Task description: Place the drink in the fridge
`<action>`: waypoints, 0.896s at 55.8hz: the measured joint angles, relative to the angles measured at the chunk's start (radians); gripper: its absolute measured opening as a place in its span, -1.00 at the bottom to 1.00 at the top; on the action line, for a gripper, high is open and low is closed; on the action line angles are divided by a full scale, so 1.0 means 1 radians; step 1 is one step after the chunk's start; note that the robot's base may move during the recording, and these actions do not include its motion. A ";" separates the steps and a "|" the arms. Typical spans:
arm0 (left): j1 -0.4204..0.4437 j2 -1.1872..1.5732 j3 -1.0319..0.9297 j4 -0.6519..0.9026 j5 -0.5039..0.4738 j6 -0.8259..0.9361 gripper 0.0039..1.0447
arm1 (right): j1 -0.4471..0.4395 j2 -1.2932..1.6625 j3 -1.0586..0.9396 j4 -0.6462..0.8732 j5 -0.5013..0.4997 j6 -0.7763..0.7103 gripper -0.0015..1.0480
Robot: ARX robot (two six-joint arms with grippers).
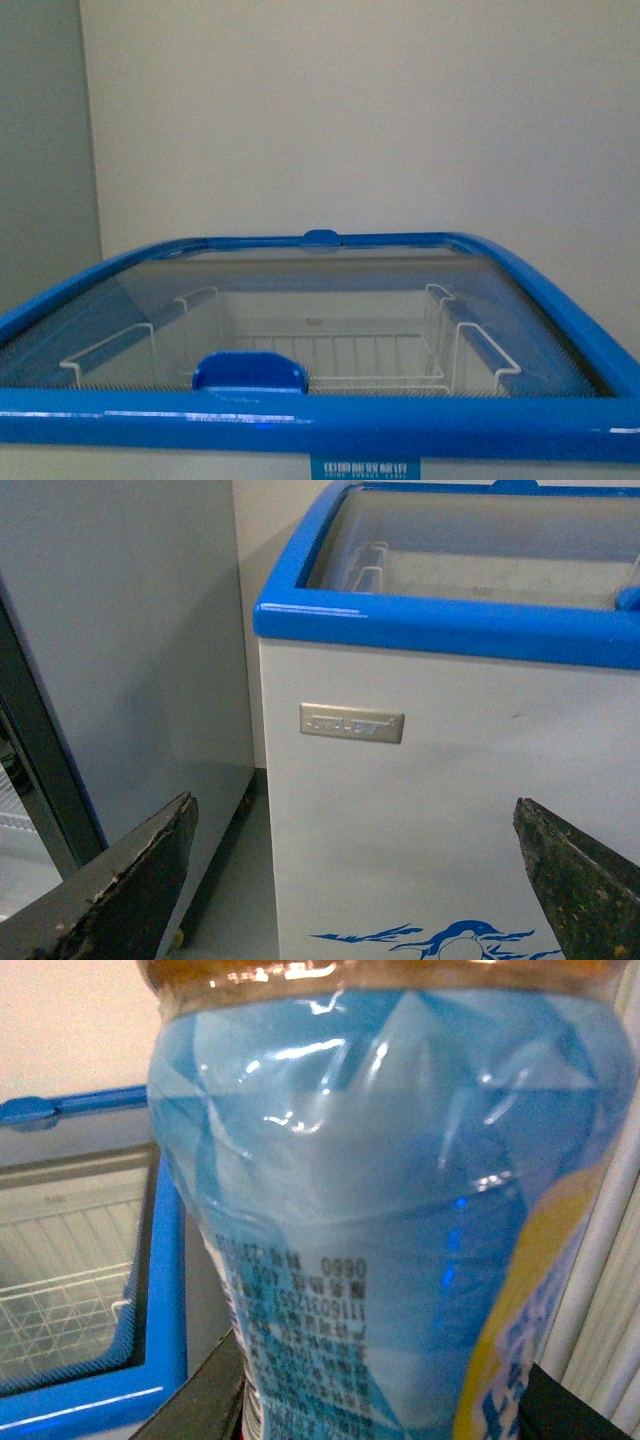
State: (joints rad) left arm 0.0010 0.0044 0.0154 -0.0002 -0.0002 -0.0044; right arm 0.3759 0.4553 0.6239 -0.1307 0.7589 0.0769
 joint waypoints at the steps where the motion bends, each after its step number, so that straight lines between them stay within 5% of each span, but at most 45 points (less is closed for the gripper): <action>1: 0.000 0.000 0.000 0.000 0.000 0.000 0.85 | 0.000 0.000 0.000 0.000 0.000 0.000 -0.24; 12: 0.000 0.000 0.000 0.000 0.000 0.000 0.85 | 0.000 0.000 0.000 0.002 0.000 0.000 -0.25; 18: 0.076 0.143 0.044 -0.042 0.254 -0.127 0.85 | 0.000 0.000 0.000 0.002 0.000 0.000 -0.25; 25: 0.114 0.481 0.125 0.254 0.422 -0.152 0.85 | 0.000 0.000 0.000 0.002 0.000 0.000 -0.25; 32: 0.095 0.827 0.281 0.559 0.510 -0.041 0.85 | 0.000 0.000 0.000 0.002 0.000 0.000 -0.25; 37: 0.066 0.972 0.364 0.636 0.562 0.053 0.85 | 0.000 0.000 0.000 0.002 0.000 0.000 -0.25; 50: -0.092 1.311 0.670 0.488 0.745 0.512 0.85 | 0.000 0.000 0.000 0.002 0.000 0.000 -0.25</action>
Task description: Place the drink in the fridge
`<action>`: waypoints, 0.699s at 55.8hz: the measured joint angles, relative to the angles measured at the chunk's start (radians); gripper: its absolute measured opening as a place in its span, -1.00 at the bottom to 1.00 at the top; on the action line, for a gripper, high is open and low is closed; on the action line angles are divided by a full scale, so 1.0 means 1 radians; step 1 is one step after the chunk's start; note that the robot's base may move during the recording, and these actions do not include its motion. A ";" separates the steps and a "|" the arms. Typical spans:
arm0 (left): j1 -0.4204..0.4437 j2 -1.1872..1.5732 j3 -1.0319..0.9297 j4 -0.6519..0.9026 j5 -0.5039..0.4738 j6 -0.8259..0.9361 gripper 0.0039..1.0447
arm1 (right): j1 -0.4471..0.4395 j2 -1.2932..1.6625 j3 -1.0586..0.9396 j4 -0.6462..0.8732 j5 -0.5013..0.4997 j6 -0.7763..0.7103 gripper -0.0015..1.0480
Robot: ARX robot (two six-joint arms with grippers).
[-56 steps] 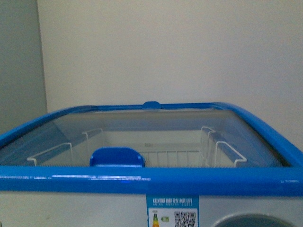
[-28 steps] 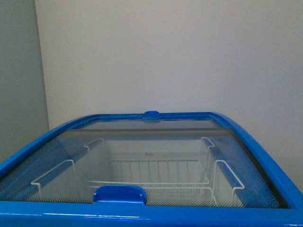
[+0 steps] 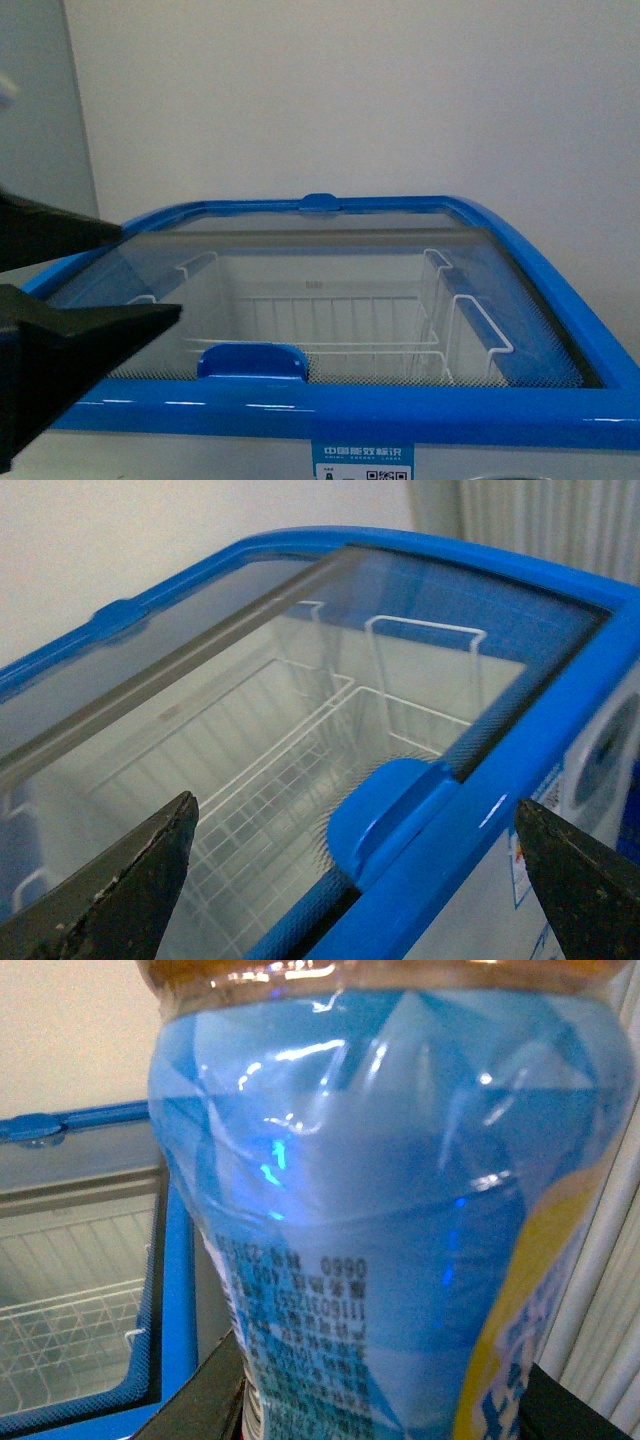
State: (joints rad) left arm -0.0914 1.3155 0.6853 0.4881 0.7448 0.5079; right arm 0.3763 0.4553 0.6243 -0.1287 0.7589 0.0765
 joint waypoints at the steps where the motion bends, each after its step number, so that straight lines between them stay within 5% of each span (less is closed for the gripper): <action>1: -0.011 0.014 0.022 -0.029 0.012 0.028 0.85 | 0.000 0.000 0.000 0.000 0.000 0.000 -0.25; 17: -0.130 0.196 0.273 -0.422 0.036 0.517 0.85 | 0.000 0.000 0.000 0.000 0.000 0.000 -0.25; 39: -0.144 0.328 0.404 -0.502 -0.015 0.701 0.85 | 0.000 0.000 0.000 0.000 0.000 0.000 -0.25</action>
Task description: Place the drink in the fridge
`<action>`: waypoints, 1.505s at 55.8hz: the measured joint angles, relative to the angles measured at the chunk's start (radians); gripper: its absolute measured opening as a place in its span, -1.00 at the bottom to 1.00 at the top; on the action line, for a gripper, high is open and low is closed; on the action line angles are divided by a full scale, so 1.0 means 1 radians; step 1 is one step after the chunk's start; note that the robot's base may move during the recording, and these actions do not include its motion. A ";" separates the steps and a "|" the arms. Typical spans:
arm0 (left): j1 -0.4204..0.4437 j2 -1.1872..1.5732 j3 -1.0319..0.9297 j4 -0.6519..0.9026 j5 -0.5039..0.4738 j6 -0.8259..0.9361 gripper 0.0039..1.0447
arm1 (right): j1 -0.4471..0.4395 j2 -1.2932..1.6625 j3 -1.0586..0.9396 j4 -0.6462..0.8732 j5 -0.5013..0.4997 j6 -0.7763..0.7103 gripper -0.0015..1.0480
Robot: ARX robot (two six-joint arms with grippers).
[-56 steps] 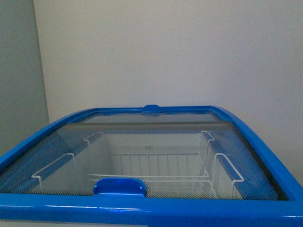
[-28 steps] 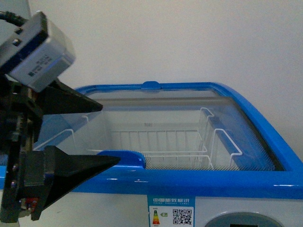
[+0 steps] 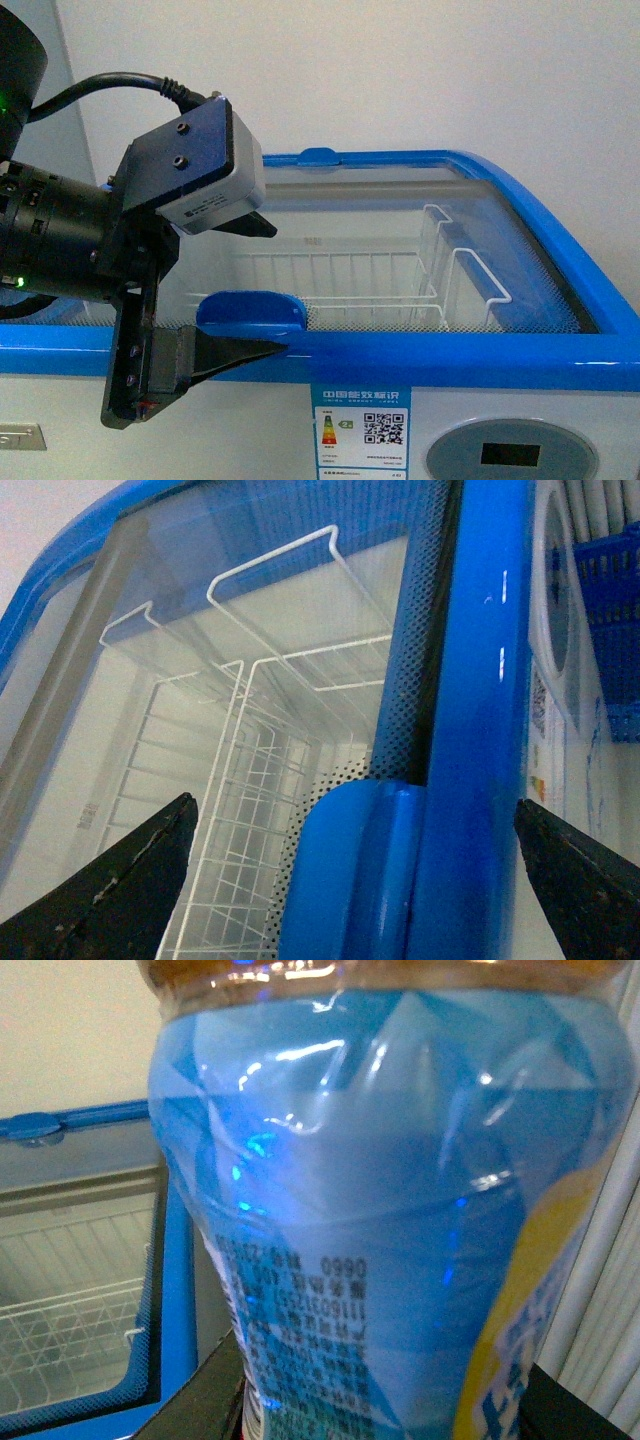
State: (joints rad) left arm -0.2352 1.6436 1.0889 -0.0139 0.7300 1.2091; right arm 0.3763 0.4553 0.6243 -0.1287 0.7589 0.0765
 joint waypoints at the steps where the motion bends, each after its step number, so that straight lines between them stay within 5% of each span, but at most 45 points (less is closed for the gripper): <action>1: 0.003 0.009 0.007 0.002 -0.002 0.003 0.85 | 0.000 0.000 0.000 0.000 0.000 0.000 -0.25; 47: 0.067 0.171 0.286 -0.198 0.049 0.014 0.85 | 0.000 0.000 0.000 0.000 0.000 0.000 -0.25; 71: 0.070 0.309 0.452 -0.127 0.011 0.031 0.85 | 0.000 0.000 0.000 0.000 0.000 0.000 -0.25; 84: 0.067 0.497 0.724 -0.002 -0.087 0.005 0.85 | 0.000 0.000 0.000 0.000 0.000 0.000 -0.25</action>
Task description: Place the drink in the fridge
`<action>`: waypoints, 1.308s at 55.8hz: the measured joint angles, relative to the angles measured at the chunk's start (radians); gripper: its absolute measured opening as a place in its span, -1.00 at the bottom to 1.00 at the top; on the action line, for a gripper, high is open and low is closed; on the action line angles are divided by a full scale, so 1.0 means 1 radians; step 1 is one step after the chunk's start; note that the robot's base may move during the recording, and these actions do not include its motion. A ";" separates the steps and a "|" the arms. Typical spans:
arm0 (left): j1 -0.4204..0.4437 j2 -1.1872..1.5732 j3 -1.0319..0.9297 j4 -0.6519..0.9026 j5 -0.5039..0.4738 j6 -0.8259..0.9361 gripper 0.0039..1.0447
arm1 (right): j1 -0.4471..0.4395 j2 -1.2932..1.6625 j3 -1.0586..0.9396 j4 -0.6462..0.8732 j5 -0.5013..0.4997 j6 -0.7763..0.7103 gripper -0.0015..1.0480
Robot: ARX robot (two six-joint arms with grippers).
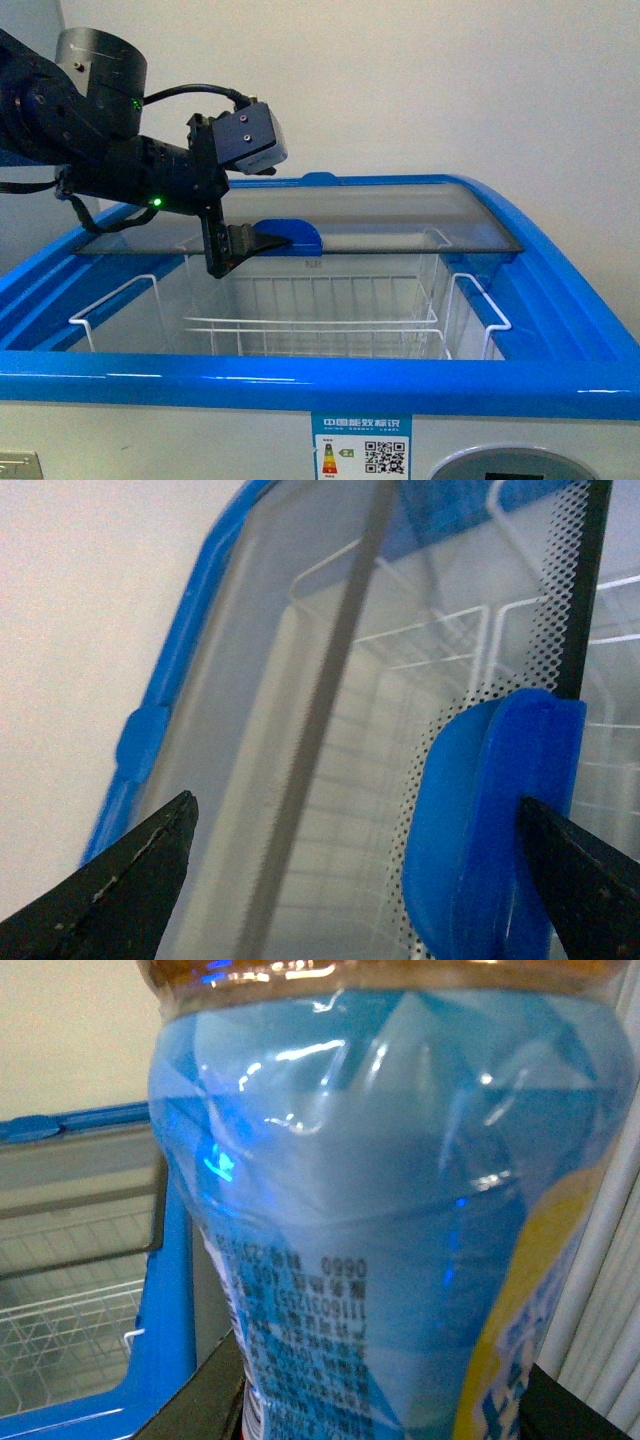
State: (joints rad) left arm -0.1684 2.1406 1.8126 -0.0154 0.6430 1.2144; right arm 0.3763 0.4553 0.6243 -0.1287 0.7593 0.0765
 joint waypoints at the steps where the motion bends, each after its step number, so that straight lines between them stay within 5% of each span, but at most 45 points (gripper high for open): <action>1: 0.000 0.021 0.032 0.009 -0.017 -0.008 0.85 | 0.000 0.000 0.000 0.000 0.000 0.000 -0.25; 18: -0.007 0.164 0.258 0.066 -0.114 -0.070 0.85 | 0.000 0.000 0.000 0.000 0.000 0.000 -0.25; 28: -0.016 0.167 0.260 0.171 -0.169 -0.142 0.85 | 0.000 0.000 0.000 0.000 0.000 0.000 -0.25; 44: -0.020 0.134 0.160 0.386 -0.396 -0.299 0.85 | 0.000 0.000 0.000 0.000 0.001 0.000 -0.25; 54: -0.010 -0.080 -0.112 0.348 -0.579 -0.663 0.85 | 0.000 0.000 0.000 0.000 -0.002 0.000 -0.25; 73: 0.084 -0.834 -0.928 0.199 -0.377 -1.148 0.85 | 0.000 0.000 0.000 0.000 0.000 0.000 -0.25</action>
State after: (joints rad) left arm -0.0849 1.3071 0.8848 0.1833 0.2661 0.0666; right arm 0.3763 0.4553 0.6243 -0.1287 0.7589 0.0765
